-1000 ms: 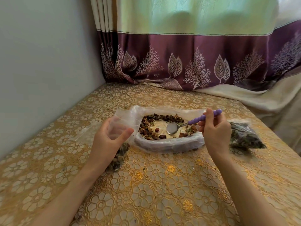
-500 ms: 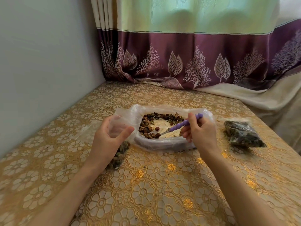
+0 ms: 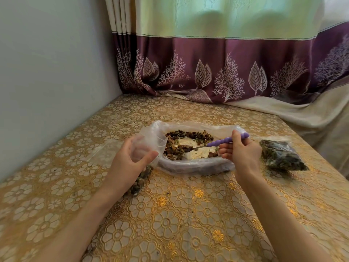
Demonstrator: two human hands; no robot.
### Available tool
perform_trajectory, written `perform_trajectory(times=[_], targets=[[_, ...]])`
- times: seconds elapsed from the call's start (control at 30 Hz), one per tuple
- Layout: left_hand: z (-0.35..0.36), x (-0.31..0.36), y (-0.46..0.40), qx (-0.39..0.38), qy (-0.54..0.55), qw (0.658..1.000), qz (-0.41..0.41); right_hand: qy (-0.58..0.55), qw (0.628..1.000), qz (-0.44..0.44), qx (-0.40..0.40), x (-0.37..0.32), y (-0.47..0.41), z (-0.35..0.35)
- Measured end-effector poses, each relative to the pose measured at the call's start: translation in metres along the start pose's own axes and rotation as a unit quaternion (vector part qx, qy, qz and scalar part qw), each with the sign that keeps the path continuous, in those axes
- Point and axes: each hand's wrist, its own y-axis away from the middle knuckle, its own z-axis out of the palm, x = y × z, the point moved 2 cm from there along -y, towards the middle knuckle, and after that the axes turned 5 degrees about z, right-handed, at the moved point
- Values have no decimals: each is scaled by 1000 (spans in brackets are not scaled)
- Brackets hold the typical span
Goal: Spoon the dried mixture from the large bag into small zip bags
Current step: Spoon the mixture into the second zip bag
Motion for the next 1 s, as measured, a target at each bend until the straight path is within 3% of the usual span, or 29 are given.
perform_trajectory(times=[0.13,0.37,0.67,0.8,1.0], targets=[[1,-1,-1,-7,-8,1000,2,-44,998,-35,8,-12,7,2],[4,2,0,-16,-22,1000,8,-127,988,-60,-62,-35,28,19],[1,8,2,-1,65,998,-8,-73,962,-152,-213,-41,62,48],[-2,7,2,37,117,992,-22,-80,953,-149,-252,-40,64,51],[-5,6,1,68,132,989,5,-127,955,-108,-243,-37,56,47]])
